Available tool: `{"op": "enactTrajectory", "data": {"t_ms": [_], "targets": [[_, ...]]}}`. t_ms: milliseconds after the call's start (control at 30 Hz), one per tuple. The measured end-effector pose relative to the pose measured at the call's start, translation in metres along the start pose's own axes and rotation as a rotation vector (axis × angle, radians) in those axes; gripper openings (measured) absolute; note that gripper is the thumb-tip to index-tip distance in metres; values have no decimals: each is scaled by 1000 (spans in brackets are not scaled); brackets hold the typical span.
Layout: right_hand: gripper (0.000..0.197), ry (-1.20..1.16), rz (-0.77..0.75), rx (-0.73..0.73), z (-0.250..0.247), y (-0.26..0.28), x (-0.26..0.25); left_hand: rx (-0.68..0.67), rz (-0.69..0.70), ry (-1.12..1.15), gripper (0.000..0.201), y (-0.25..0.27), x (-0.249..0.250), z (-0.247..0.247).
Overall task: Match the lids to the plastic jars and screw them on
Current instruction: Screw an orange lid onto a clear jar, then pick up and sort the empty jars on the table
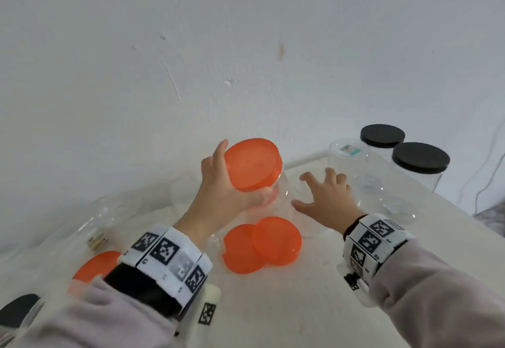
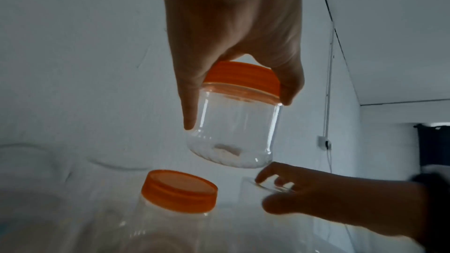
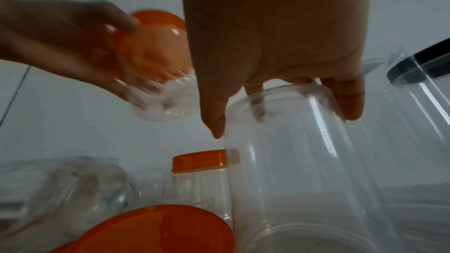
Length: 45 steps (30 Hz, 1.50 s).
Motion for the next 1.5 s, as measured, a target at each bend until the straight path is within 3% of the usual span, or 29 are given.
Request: {"op": "enactTrajectory", "data": {"t_ms": [233, 400, 600, 767, 933, 1100, 1333, 1500], "targets": [[77, -4, -47, -86, -3, 15, 5, 161, 48, -188, 124, -83, 17, 4], [79, -56, -92, -162, 2, 23, 5, 160, 78, -300, 121, -118, 19, 22], [78, -64, -109, -188, 8, 24, 5, 104, -89, -404, 119, -143, 4, 44], [78, -62, -110, -174, 9, 25, 6, 71, -304, -447, 114, -155, -14, 49], [77, -77, -109, -169, 8, 26, 6, 67, -431, -678, 102, -152, -25, 57], [76, -108, -107, -169, 8, 26, 6, 78, -378, -775, 63, -150, -28, 63], [79, -118, -97, -162, 10, 25, 8, -59, -258, -765, 58, -129, -19, 56], [79, -105, -87, -176, 8, 25, 8, -111, -111, -611, 66, -67, -5, 48]]}}
Point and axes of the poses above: each hand's wrist, its own y-axis away from the middle knuckle, its own z-axis out of the palm, x = y × z, the point moved 7 cm from there along -y, towards the middle knuckle, and after that the axes turned 10 degrees about -z, right-handed, at the moved point
